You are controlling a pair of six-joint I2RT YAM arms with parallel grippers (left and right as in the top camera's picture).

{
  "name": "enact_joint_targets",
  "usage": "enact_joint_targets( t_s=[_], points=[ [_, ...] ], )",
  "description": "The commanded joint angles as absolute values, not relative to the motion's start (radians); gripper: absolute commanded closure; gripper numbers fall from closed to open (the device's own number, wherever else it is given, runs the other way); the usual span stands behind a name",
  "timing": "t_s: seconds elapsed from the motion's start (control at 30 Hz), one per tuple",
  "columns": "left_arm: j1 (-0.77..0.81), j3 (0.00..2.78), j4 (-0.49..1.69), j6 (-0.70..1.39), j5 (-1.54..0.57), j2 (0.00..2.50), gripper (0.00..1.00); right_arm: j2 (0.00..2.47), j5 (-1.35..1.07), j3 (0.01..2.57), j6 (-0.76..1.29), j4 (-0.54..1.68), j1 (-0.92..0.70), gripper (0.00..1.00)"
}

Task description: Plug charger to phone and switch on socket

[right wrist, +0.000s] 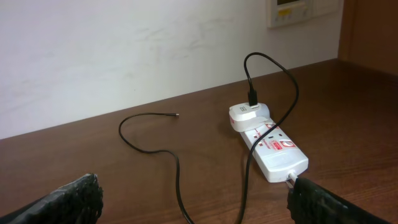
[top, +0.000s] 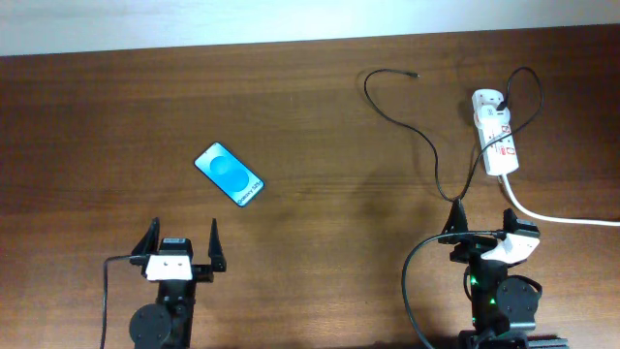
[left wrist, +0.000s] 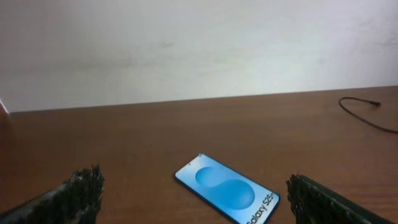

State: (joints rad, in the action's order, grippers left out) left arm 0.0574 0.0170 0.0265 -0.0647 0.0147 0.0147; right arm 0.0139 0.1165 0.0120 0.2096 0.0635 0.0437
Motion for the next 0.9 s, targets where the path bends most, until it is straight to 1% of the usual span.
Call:
enact_joint_targets(
  t_s=[0.0, 0.13, 0.23, 0.4, 0.47, 0.57, 0.6, 0.67, 0.7, 0.73, 0.8, 0.87],
  points=[
    [0.052, 0.069, 0.020, -0.076, 0.018, 0.006, 0.01, 0.009, 0.143, 0.006, 0.210, 0.067, 0.035, 0.02],
    [0.052, 0.113, 0.031, -0.051, 0.022, 0.010, 0.01, 0.009, 0.143, 0.006, 0.210, 0.067, 0.035, 0.01],
    [0.052, 0.210, 0.097, -0.050, 0.022, 0.077, 0.01, 0.009, 0.143, 0.006, 0.210, 0.067, 0.035, 0.02],
    [0.052, 0.477, 0.176, -0.049, 0.021, 0.393, 0.01, 0.009, 0.143, 0.006, 0.210, 0.067, 0.035, 0.02],
    [0.052, 0.630, 0.251, -0.039, 0.020, 0.561, 0.01, 0.009, 0.143, 0.006, 0.210, 0.067, 0.035, 0.02],
    [0.052, 0.904, 0.458, 0.089, 0.010, 0.816, 0.01, 0.009, 0.143, 0.006, 0.210, 0.067, 0.035, 0.02],
    [0.052, 1.028, 0.562, 0.123, -0.019, 0.913, 0.01, 0.009, 0.143, 0.006, 0.210, 0.067, 0.035, 0.02],
    [0.052, 1.172, 0.658, 0.123, -0.160, 1.039, 0.01, 0.009, 0.143, 0.006, 0.210, 0.067, 0.035, 0.02],
    [0.052, 1.184, 0.675, 0.123, -0.343, 1.074, 0.01, 0.009, 0.143, 0.006, 0.210, 0.067, 0.035, 0.02],
    [0.052, 1.184, 0.712, 0.123, -0.443, 1.090, 0.01, 0.009, 0.143, 0.006, 0.210, 0.067, 0.035, 0.02],
    [0.052, 1.183, 0.735, 0.123, -0.553, 1.121, 0.01, 0.009, 0.143, 0.006, 0.210, 0.067, 0.035, 0.02],
    [0.052, 1.183, 0.714, 0.151, -0.561, 1.147, 0.01, 0.009, 0.143, 0.006, 0.210, 0.067, 0.035, 0.02]
  ],
)
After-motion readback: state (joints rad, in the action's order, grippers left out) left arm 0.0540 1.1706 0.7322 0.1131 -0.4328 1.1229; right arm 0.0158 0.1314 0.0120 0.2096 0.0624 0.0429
